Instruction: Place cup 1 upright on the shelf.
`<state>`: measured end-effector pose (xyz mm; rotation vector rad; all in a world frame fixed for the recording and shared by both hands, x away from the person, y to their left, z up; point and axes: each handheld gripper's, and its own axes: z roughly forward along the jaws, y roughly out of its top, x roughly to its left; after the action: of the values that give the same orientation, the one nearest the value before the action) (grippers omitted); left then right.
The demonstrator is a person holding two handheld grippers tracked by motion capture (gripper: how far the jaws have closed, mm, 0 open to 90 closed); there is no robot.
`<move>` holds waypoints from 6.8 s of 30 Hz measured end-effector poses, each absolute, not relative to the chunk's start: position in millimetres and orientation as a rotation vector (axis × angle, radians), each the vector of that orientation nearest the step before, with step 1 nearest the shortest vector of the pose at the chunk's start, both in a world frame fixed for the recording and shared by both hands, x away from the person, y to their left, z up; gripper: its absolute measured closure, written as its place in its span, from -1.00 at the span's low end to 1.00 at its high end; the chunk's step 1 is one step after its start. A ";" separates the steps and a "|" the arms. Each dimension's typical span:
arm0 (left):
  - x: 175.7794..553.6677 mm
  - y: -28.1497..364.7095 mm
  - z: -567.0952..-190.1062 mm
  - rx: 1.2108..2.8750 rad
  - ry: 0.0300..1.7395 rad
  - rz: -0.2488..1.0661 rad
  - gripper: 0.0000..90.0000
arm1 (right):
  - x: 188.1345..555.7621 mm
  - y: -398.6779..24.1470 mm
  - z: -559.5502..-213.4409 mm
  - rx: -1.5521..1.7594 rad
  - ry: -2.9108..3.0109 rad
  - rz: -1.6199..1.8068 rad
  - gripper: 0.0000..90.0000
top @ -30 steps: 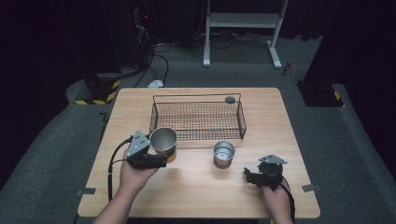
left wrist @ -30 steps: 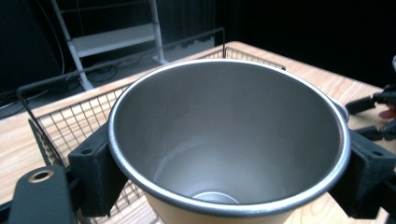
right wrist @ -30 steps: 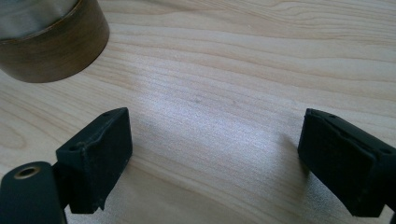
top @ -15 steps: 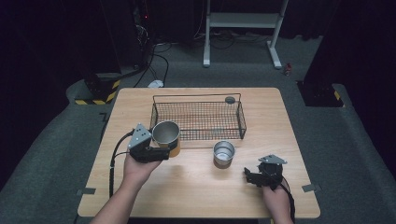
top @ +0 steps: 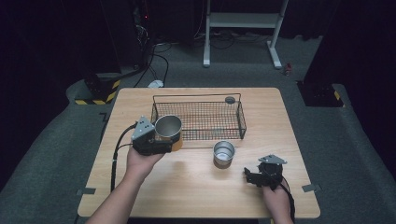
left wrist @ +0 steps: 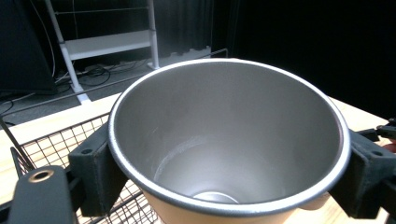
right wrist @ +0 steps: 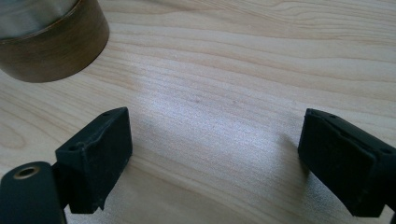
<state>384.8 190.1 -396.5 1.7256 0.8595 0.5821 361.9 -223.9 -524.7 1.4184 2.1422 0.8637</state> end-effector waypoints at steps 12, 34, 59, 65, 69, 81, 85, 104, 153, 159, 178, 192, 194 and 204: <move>398.5 187.0 -388.5 1.739 0.863 0.613 -0.69 | 362.0 -223.9 -524.8 1.418 2.142 0.864 -0.78; 422.4 179.5 -389.7 1.715 0.889 0.626 -0.69 | 361.9 -223.9 -524.7 1.418 2.142 0.864 -0.78; 444.9 160.7 -384.7 1.713 0.890 0.612 -0.69 | 361.9 -223.8 -524.8 1.419 2.142 0.864 -0.78; 452.6 157.7 -384.4 1.692 0.890 0.616 -0.69 | 361.9 -223.8 -524.8 1.419 2.142 0.863 -0.78; 457.7 156.2 -386.7 1.705 0.901 0.619 -0.69 | 361.9 -223.8 -524.8 1.419 2.142 0.863 -0.78; 474.5 150.3 -393.1 1.716 0.916 0.629 -0.69 | 361.9 -223.8 -524.8 1.419 2.141 0.865 -0.78; 479.3 147.9 -396.1 1.711 0.922 0.637 -0.69 | 361.9 -223.7 -524.8 1.420 2.141 0.865 -0.78; 498.2 143.5 -415.7 1.724 0.967 0.634 -0.69 | 361.9 -223.9 -524.8 1.418 2.142 0.864 -0.78; 527.0 145.4 -453.5 1.837 1.230 0.586 -0.70 | 361.9 -224.1 -524.7 1.416 2.144 0.862 -0.78; 525.7 142.7 -456.1 1.862 1.225 0.610 -0.70 | 361.6 -223.7 -524.7 1.423 2.142 0.862 -0.78; 513.0 143.7 -463.2 1.877 1.180 0.666 -0.70 | 360.6 -223.4 -524.6 1.423 2.145 0.863 -0.78; 508.3 146.2 -465.8 1.880 1.179 0.674 -0.70 | 360.6 -223.4 -524.6 1.422 2.146 0.862 -0.78; 508.0 146.3 -465.3 1.886 1.188 0.686 -0.71 | 360.6 -223.4 -524.6 1.422 2.146 0.862 -0.78; 508.7 148.2 -464.9 1.901 1.208 0.660 -0.82 | 360.6 -223.2 -524.6 1.425 2.144 0.864 -0.78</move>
<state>508.7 148.2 -464.9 1.9012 1.2079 0.6604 360.6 -223.2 -524.6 1.4247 2.1437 0.8641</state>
